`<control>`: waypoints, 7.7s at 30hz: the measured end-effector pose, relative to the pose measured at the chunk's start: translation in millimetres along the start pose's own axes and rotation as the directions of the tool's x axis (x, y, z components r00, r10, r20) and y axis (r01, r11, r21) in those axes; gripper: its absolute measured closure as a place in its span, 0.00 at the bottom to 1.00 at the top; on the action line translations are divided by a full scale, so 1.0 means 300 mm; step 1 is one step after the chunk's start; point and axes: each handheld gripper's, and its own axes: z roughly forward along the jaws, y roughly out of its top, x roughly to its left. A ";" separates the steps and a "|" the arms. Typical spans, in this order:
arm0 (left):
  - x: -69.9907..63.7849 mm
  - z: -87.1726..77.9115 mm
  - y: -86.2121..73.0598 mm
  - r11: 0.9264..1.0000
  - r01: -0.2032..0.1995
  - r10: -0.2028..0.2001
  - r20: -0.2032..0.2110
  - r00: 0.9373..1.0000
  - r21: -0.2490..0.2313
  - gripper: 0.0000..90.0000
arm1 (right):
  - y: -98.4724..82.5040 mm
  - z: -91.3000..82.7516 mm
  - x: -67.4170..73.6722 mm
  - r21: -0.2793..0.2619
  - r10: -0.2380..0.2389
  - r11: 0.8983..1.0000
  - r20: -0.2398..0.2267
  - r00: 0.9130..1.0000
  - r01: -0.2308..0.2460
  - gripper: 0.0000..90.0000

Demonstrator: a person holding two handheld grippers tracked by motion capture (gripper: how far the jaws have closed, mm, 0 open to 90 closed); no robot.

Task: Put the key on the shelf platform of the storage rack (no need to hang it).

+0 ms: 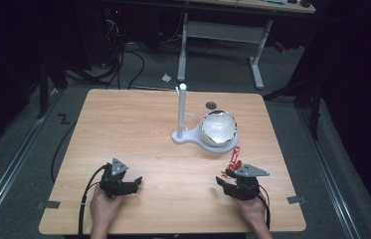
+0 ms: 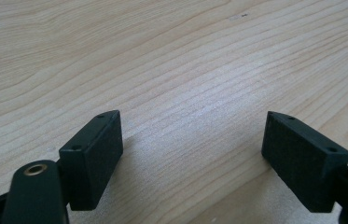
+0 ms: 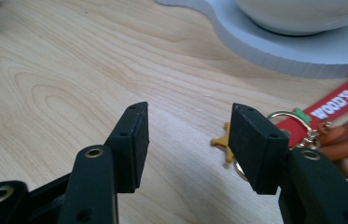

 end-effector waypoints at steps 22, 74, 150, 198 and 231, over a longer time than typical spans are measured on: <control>0.000 0.000 0.000 1.000 0.000 0.000 0.000 1.000 0.000 0.23 | -0.008 -0.104 -0.116 -0.076 0.054 0.996 0.137 0.989 -0.044 0.53; 0.000 0.000 0.000 1.000 0.000 0.000 0.000 1.000 0.000 0.23 | -0.009 0.050 -0.244 0.098 0.028 0.994 0.126 0.992 -0.040 0.51; 0.000 0.000 0.000 1.000 -0.001 0.001 0.000 1.000 0.001 0.23 | 0.413 -0.297 -0.330 -0.205 0.159 0.962 -0.103 0.982 -0.178 0.51; 0.001 -0.001 0.001 1.000 0.001 -0.001 0.002 1.000 0.004 0.23 | 0.616 -0.023 -0.305 -0.067 0.116 0.990 -0.070 0.991 -0.121 0.51; 0.001 -0.001 0.001 1.000 0.000 0.000 0.002 1.000 0.004 0.23 | 0.555 0.133 -0.301 0.054 0.136 0.990 -0.055 0.989 -0.133 0.51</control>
